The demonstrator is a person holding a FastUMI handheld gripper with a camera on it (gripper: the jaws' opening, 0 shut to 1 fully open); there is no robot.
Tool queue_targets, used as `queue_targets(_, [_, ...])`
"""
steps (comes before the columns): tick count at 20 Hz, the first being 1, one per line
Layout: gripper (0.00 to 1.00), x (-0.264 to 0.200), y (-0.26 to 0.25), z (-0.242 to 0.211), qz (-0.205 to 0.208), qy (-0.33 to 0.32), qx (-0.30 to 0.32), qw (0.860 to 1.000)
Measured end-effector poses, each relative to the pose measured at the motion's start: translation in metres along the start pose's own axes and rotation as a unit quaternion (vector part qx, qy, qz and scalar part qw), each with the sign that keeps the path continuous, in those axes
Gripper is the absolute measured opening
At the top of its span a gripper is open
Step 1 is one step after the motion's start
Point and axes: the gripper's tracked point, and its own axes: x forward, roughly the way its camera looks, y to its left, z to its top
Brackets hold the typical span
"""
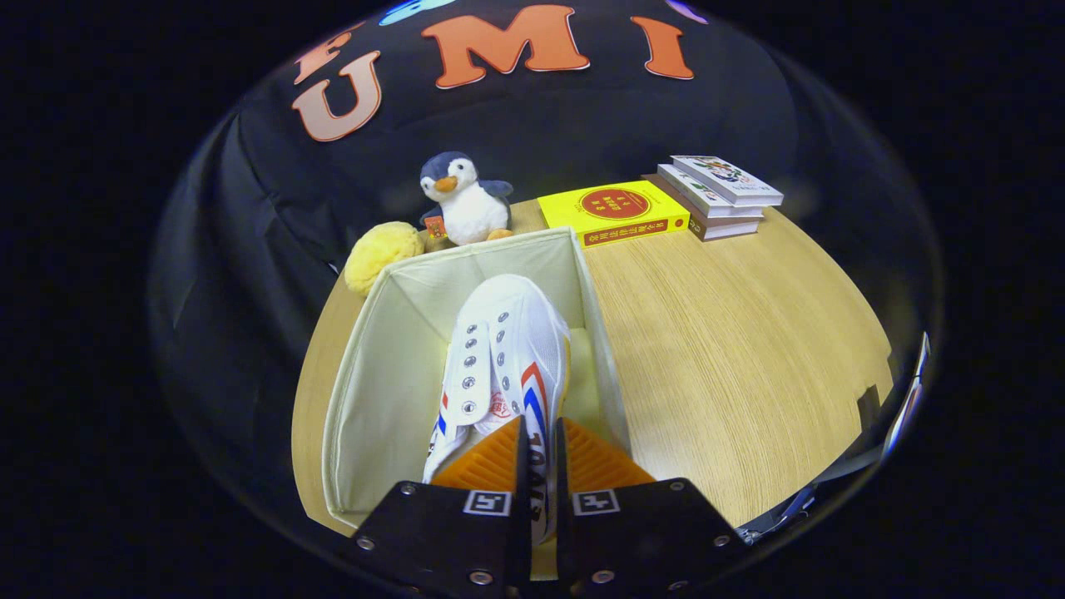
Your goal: Open the storage box then place both shoes into the box .Put the left shoe in first, then the right shoe, with the right side of both shoes facing outward in a uniform manner.
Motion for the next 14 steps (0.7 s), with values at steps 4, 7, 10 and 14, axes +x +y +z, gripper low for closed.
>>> queue_targets(4, [0.49,-0.020,0.011,0.026,0.020,-0.029,-0.010,0.999])
queue_targets(7, [0.82,-0.042,0.011,0.053,0.036,-0.061,-0.011,0.997])
queue_targets(10, [0.99,-0.065,0.003,0.081,0.037,-0.099,-0.023,0.994])
queue_targets(14, [0.99,-0.104,-0.011,0.117,0.050,-0.148,-0.015,0.988])
